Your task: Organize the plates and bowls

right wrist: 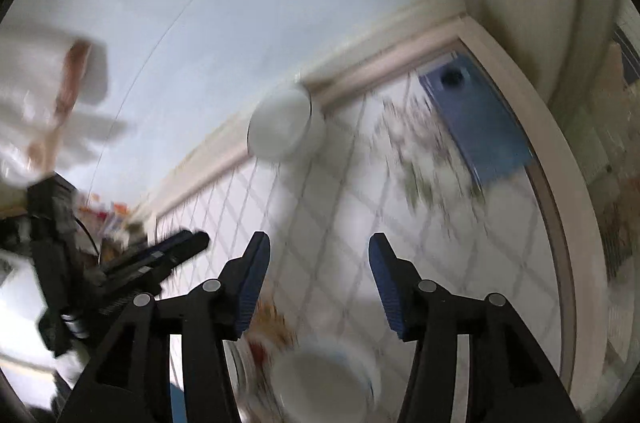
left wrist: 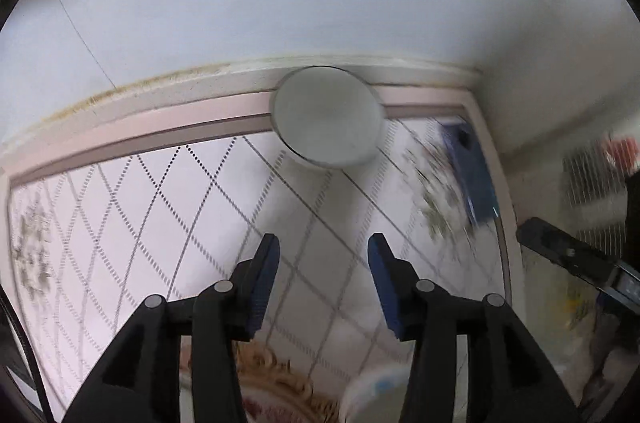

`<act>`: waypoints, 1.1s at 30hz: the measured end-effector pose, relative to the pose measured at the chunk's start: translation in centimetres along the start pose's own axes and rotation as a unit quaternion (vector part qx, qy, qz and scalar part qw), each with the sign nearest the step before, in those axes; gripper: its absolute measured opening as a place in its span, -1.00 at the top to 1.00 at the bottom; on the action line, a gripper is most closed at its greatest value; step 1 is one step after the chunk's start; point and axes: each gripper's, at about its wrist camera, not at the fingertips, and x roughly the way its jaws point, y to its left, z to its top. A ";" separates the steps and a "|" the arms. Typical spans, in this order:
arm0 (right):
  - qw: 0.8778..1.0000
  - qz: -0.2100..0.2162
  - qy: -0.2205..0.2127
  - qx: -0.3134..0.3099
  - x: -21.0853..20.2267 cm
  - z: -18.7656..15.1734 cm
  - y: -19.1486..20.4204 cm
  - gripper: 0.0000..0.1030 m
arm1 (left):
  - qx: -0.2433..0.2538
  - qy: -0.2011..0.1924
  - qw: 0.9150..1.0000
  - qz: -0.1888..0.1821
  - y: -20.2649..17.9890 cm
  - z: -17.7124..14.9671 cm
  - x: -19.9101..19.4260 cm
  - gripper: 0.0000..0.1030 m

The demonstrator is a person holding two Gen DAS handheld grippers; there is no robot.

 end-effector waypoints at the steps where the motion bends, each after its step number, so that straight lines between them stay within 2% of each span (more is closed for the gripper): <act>1: 1.000 0.007 -0.001 0.004 0.9 1.3 0.1 -0.06 | -0.014 0.008 1.000 -0.005 0.6 0.9 0.8 0.16; 6: 1.000 0.010 0.017 0.019 7.2 6.7 0.2 -0.06 | -0.045 0.022 0.999 0.008 2.4 5.0 4.8 0.16; 9: 0.999 0.010 0.030 0.035 10.9 9.0 -0.2 -0.06 | -0.058 0.040 0.998 0.003 3.0 6.7 7.1 0.15; 14: 0.995 0.027 0.061 0.067 15.8 10.7 -0.9 -0.04 | -0.051 0.050 0.997 -0.001 2.5 8.1 9.6 0.16; 16: 0.995 0.029 0.069 0.069 17.3 11.2 -0.7 0.13 | -0.037 0.048 0.998 0.007 1.9 8.3 10.2 0.24; 17: 0.995 0.027 0.072 0.066 18.0 11.5 -0.6 0.41 | -0.031 0.044 0.998 0.012 1.7 8.3 10.3 0.50; 18: 0.995 0.022 0.073 0.063 18.4 11.6 -0.5 0.60 | -0.026 0.041 0.999 0.022 1.6 8.5 10.4 0.57; 20: 0.996 0.004 0.069 0.052 18.9 11.5 -0.2 0.69 | -0.024 0.033 0.999 0.032 1.4 8.4 10.2 0.67; 22: 0.997 -0.005 0.063 0.039 19.0 11.6 0.2 0.71 | -0.024 0.030 0.999 0.034 1.4 8.4 10.2 0.73; 28: 0.997 -0.034 0.065 0.002 18.8 11.0 1.5 0.74 | -0.011 0.016 0.999 0.035 0.9 7.5 8.7 0.73; 33: 0.998 -0.031 0.062 0.000 16.9 9.1 2.4 0.75 | 0.002 0.008 0.999 0.032 0.2 6.1 6.0 0.73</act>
